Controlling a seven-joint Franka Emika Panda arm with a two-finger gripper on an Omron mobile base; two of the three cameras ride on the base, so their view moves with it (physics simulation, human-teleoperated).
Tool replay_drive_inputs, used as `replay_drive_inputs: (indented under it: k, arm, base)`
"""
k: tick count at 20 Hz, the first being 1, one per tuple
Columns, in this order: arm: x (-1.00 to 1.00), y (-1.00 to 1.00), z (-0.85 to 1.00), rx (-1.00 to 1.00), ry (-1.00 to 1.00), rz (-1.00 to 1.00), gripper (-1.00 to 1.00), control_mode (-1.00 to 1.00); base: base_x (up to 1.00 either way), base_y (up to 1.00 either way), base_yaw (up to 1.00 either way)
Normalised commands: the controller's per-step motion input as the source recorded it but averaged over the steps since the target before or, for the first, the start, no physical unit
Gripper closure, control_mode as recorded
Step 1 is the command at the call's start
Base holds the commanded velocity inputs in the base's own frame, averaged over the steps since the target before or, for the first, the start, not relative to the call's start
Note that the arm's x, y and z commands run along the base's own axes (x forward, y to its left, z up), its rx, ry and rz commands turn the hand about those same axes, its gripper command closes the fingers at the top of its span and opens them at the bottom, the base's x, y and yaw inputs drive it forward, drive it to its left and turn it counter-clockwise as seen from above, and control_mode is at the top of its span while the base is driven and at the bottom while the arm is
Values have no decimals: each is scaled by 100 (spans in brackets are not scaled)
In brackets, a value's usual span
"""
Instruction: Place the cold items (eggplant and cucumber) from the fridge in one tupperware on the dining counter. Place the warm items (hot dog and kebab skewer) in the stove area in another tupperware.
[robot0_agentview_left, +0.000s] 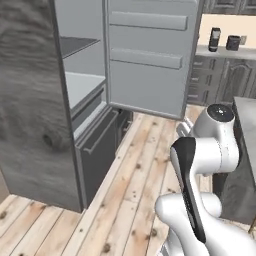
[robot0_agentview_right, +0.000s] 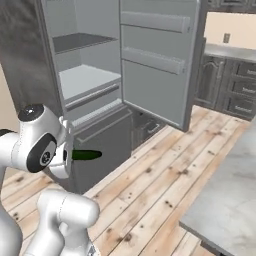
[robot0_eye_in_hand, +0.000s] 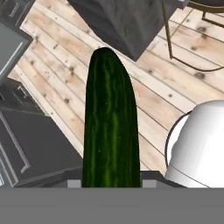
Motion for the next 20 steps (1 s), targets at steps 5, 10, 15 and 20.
replay_drive_inputs:
  k: [5, 10, 15, 20]
  arm:
    - [0, 0, 0, 0, 0, 0, 100, 100]
    - [0, 0, 0, 0, 0, 0, 100, 100]
    - [0, 0, 0, 0, 0, 0, 100, 100]
    - [0, 0, 0, 0, 0, 0, 100, 100]
  base:
    - [-83, 22, -33]
    - [-33, -69, -2]
    - [-38, -98, -5]
    - [-26, -70, -36]
